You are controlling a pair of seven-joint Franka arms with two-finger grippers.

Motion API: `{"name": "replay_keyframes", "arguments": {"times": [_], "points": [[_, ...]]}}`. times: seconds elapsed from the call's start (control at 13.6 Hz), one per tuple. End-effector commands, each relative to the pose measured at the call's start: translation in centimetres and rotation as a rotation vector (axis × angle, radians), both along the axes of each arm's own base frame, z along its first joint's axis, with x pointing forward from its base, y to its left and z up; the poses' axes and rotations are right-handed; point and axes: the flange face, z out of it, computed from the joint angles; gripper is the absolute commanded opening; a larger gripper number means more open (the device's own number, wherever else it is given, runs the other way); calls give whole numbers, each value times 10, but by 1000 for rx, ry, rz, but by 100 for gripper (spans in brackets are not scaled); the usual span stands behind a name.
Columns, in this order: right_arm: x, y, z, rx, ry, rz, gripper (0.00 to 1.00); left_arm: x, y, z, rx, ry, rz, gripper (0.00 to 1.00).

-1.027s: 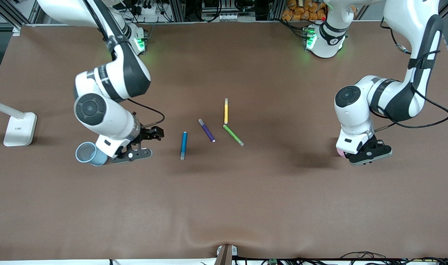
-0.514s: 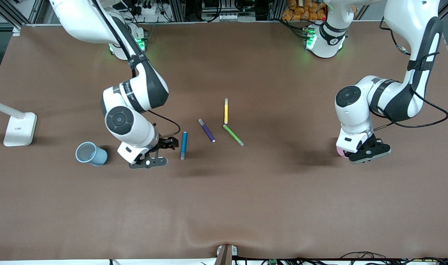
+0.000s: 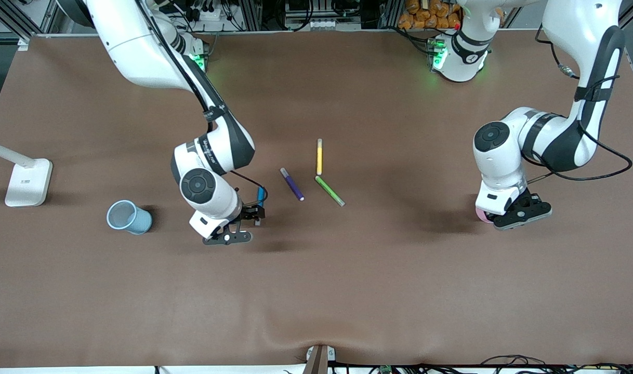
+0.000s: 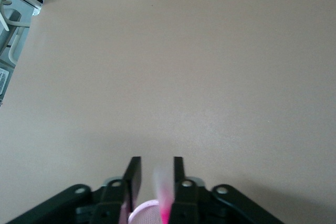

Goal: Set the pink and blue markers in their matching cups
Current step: 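Lower the right gripper and grasp the blue marker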

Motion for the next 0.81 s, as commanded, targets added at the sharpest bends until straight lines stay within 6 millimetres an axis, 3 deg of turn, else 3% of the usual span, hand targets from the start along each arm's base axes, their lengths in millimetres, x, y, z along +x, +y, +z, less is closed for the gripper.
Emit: {"name": "replay_keyframes", "arguments": {"times": [0.0, 0.44, 0.59, 0.73], "points": [[-13, 23, -11, -30, 3, -30, 100, 2, 1, 6, 7, -24, -19, 100], [-29, 14, -46, -15, -31, -33, 100, 5, -5, 19, 0, -45, -22, 100], [-31, 17, -50, -10, -40, -28, 100, 4, -19, 25, -15, -56, -37, 100], [-31, 19, -54, -3, -56, -25, 100, 7, -21, 29, -22, -64, -35, 100]]}}
